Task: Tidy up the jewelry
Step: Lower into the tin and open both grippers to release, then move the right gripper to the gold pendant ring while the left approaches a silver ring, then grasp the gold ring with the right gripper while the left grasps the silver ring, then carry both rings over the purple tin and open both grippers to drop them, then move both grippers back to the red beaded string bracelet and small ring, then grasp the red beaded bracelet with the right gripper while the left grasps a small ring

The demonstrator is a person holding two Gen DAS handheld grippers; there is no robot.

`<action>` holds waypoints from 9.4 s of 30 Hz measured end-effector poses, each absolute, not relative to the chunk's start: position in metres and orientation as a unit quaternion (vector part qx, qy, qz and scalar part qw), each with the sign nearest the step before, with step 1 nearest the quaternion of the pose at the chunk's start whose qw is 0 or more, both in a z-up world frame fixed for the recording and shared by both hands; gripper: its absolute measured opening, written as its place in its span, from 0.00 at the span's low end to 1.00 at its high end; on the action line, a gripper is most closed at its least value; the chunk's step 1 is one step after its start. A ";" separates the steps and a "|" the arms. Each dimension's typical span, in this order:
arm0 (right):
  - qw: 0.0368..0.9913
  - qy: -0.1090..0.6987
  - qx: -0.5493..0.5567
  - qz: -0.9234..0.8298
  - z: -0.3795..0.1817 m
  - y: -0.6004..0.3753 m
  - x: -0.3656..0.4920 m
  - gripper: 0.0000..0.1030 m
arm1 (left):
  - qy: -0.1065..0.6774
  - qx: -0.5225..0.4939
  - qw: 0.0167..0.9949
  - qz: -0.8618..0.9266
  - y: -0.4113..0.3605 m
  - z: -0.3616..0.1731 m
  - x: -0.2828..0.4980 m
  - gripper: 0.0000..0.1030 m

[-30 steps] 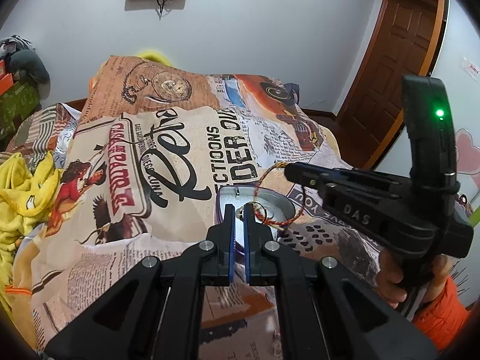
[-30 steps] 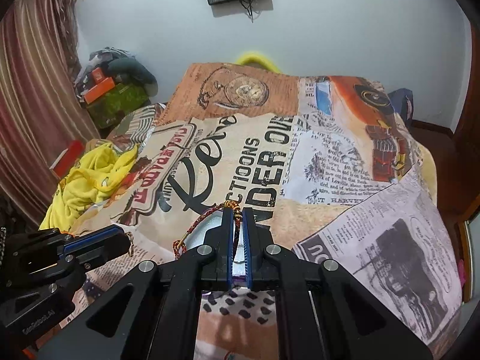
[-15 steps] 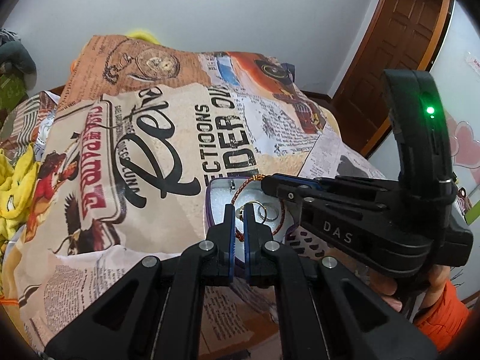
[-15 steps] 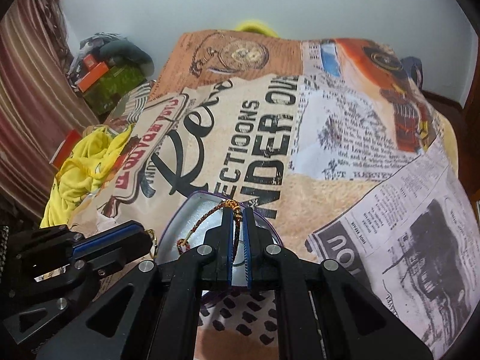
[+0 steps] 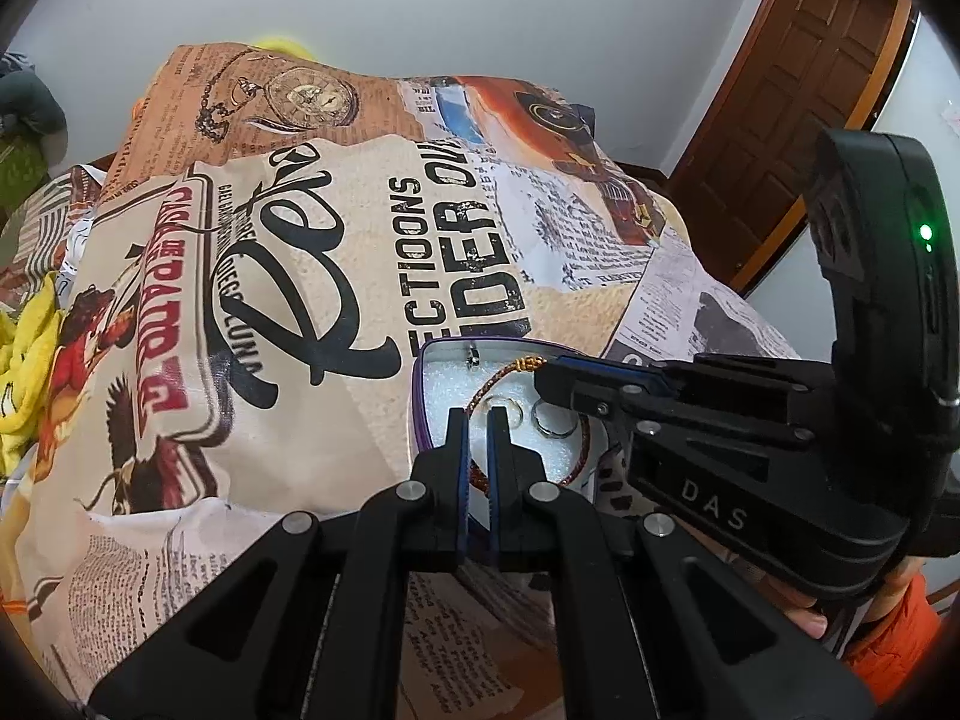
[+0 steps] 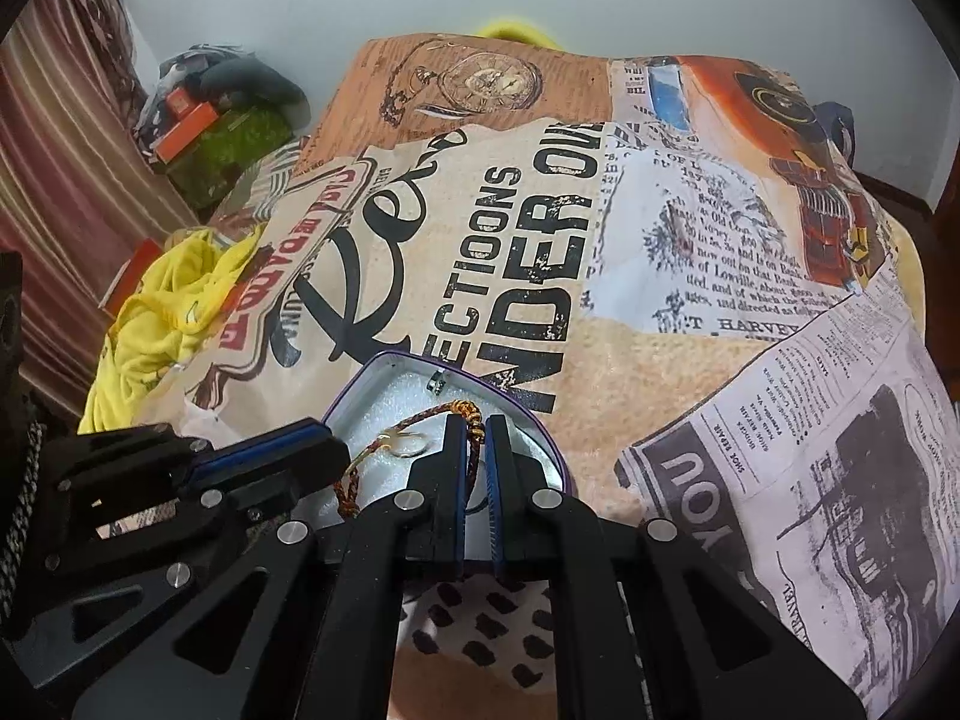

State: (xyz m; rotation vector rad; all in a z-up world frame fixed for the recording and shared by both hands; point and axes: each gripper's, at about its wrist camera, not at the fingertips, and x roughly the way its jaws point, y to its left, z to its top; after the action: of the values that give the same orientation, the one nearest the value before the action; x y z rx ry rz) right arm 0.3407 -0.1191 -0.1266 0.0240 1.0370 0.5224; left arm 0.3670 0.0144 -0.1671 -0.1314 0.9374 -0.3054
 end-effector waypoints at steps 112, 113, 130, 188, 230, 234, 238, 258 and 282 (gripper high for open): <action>0.849 0.464 -0.027 0.251 -0.105 -0.156 0.185 0.17 | 0.459 0.024 0.876 -0.148 -0.019 -0.169 0.213 0.26; 0.849 0.464 -0.026 0.250 -0.105 -0.157 0.186 0.17 | 0.459 0.027 0.876 -0.149 -0.021 -0.170 0.214 0.26; 0.852 0.464 -0.019 0.242 -0.104 -0.168 0.190 0.17 | 0.456 0.041 0.876 -0.152 -0.033 -0.175 0.226 0.12; 0.863 0.431 -0.003 0.262 -0.088 -0.127 0.300 0.17 | 0.419 -0.031 0.893 -0.160 0.006 -0.146 0.331 0.12; 0.873 0.422 -0.025 0.243 -0.072 -0.154 0.263 0.43 | 0.410 -0.010 0.900 -0.147 0.002 -0.128 0.293 0.13; 0.872 0.426 -0.023 0.240 -0.074 -0.159 0.253 0.43 | 0.415 -0.004 0.898 -0.146 0.001 -0.129 0.282 0.13; 0.868 0.437 -0.026 0.235 -0.081 -0.162 0.245 0.43 | 0.423 -0.002 0.895 -0.144 0.001 -0.133 0.272 0.13; 0.836 0.498 -0.034 0.228 -0.137 -0.161 0.217 0.43 | 0.460 -0.004 0.877 -0.142 0.000 -0.162 0.244 0.34; 0.848 0.475 -0.015 0.234 -0.126 -0.174 0.200 0.07 | 0.478 -0.017 0.857 -0.193 -0.035 -0.174 0.218 0.34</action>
State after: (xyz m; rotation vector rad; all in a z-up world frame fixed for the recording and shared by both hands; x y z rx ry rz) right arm 0.2003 -0.1736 -0.1259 -0.0314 1.0021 0.4930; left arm 0.2175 -0.0346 -0.1736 -0.0360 1.0055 -0.4045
